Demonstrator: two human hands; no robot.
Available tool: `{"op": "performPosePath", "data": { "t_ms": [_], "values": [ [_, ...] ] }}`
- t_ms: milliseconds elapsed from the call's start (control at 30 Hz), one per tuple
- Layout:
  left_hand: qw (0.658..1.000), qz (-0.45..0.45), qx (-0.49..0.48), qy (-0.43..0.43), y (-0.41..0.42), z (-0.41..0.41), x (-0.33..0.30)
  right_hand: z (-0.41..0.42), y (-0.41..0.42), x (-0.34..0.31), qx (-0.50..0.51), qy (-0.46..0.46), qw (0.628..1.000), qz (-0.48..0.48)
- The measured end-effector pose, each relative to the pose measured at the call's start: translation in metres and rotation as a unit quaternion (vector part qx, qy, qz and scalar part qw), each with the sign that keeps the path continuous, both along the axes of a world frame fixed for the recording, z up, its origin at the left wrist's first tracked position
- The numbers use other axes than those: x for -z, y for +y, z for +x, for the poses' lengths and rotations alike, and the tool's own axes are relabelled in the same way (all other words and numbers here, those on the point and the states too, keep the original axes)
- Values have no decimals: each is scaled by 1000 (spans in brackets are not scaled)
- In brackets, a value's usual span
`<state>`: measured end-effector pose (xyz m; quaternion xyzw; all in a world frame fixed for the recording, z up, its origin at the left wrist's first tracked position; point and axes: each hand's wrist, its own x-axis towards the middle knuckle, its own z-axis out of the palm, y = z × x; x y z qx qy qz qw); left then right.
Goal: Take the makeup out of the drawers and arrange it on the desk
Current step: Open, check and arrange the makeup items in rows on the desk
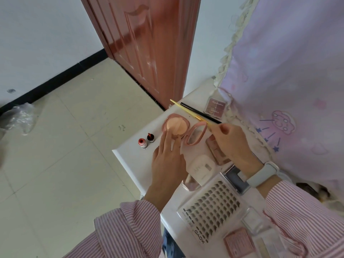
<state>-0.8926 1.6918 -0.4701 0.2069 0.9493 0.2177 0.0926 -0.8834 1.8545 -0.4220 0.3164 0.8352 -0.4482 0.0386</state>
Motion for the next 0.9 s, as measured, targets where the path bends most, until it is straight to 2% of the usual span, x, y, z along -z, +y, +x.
{"op": "performPosePath", "data": {
  "t_ms": [133,300,533,733,833,900],
  "values": [
    [999,-29,10,10,0,-1,2,-10,20,15,-103,38,974,198],
    [998,-64,9,-7,-4,-3,0,-19,19,39,-216,25,914,343],
    [996,-92,18,-8,-9,-3,-7,-21,8,43,-238,50,906,346],
    [995,-96,21,5,-14,2,-3,-11,10,45,-274,82,910,299],
    [995,-95,29,24,-18,1,2,-9,17,44,-242,121,912,309],
    [994,-94,34,32,-20,2,6,-12,26,44,-185,92,920,334]
  ]
}}
